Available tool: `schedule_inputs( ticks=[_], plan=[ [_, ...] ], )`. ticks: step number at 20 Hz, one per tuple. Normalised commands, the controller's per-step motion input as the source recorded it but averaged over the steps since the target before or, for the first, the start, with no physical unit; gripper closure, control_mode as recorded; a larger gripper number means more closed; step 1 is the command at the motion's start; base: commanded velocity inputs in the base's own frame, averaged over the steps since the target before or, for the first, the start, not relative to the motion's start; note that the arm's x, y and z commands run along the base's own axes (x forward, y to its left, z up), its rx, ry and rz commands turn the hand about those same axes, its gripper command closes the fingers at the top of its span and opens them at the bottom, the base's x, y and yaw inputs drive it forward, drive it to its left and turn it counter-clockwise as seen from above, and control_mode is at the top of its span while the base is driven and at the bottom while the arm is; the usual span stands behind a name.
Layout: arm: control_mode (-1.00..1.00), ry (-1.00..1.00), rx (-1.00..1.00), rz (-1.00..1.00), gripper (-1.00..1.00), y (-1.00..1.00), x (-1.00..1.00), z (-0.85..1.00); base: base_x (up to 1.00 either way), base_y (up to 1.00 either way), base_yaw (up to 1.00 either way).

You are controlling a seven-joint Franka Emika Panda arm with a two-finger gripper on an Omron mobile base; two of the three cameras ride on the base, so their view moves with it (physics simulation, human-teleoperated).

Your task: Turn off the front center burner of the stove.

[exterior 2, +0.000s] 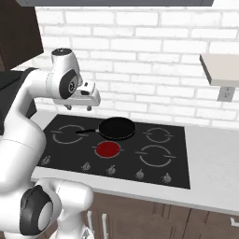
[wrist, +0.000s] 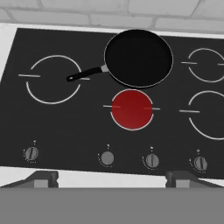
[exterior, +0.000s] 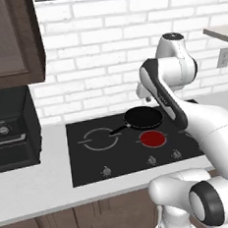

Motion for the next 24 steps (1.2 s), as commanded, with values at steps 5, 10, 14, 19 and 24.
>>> schedule_inputs(
  ticks=[5, 10, 14, 19, 24],
  plan=[
    [-1.00, 0.00, 0.00, 0.00, -1.00, -0.05, 0.00, -0.01, 0.00, 0.00, 0.00],
    [-1.00, 0.00, 0.02, -0.03, -1.00, -0.16, -0.29, -0.18, 0.00, 0.00, 0.00],
    [-1.00, 0.02, 0.05, -0.09, -1.00, -0.45, -0.42, -0.38, 0.00, 0.00, 0.00],
    [-1.00, 0.00, 0.05, -0.08, -1.00, -0.53, -0.42, -0.37, 0.00, 0.00, 0.00],
    [-1.00, 0.02, 0.00, -0.03, -1.00, -0.27, -0.08, -0.24, 0.00, 0.00, 0.00]
  ],
)
